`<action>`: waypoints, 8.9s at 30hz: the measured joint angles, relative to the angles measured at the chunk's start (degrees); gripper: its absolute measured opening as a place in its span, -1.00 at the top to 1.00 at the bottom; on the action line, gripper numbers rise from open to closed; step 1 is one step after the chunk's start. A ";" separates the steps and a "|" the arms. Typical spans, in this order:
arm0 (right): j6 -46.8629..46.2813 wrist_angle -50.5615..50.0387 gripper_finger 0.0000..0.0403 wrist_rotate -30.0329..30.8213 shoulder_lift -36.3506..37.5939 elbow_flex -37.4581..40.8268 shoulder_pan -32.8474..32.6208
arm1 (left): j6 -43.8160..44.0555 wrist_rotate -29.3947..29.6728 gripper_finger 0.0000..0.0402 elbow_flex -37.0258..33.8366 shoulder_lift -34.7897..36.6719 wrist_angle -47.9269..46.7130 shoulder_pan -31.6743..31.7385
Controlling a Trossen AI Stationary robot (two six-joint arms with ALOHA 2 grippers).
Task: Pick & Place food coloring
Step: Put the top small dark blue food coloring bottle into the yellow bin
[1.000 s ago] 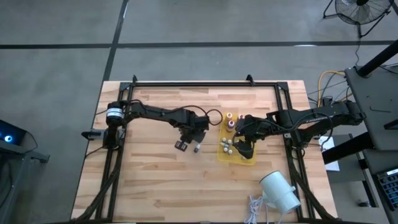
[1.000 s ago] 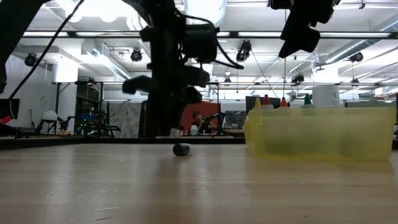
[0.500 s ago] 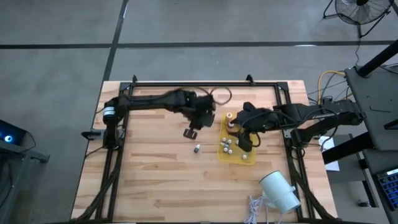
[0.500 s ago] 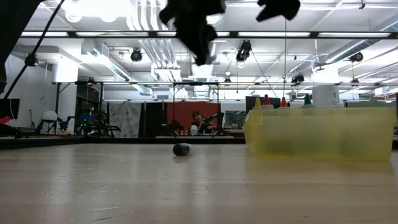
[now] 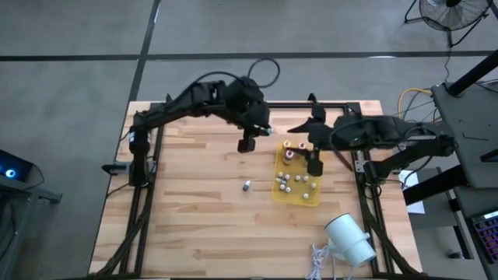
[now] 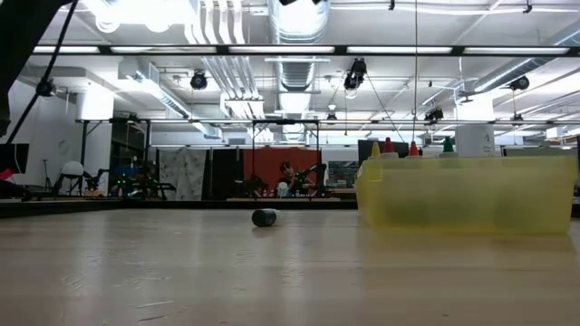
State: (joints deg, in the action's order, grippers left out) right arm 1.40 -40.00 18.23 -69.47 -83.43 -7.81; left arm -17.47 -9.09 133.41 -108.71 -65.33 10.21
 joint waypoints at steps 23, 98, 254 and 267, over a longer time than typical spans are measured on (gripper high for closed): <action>-2.49 -0.59 -0.12 2.76 -3.33 -3.98 0.00 | 3.87 -5.49 0.71 1.20 0.22 6.17 0.20; 25.97 -22.48 -0.04 -8.29 -18.03 -27.39 3.85 | 10.47 -27.97 0.71 -3.28 0.11 6.09 3.22; -28.00 -20.65 0.73 -23.27 -11.50 24.43 1.75 | 5.95 -25.46 0.11 -7.98 0.13 -11.53 6.85; -50.47 -20.45 0.73 -25.79 -11.50 23.00 2.52 | 6.15 -25.46 0.11 -7.99 0.13 -10.60 6.85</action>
State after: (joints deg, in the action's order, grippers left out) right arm -49.07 -60.46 -7.55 -80.97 -60.44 -5.29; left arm -11.31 -34.54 125.42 -108.57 -75.94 17.06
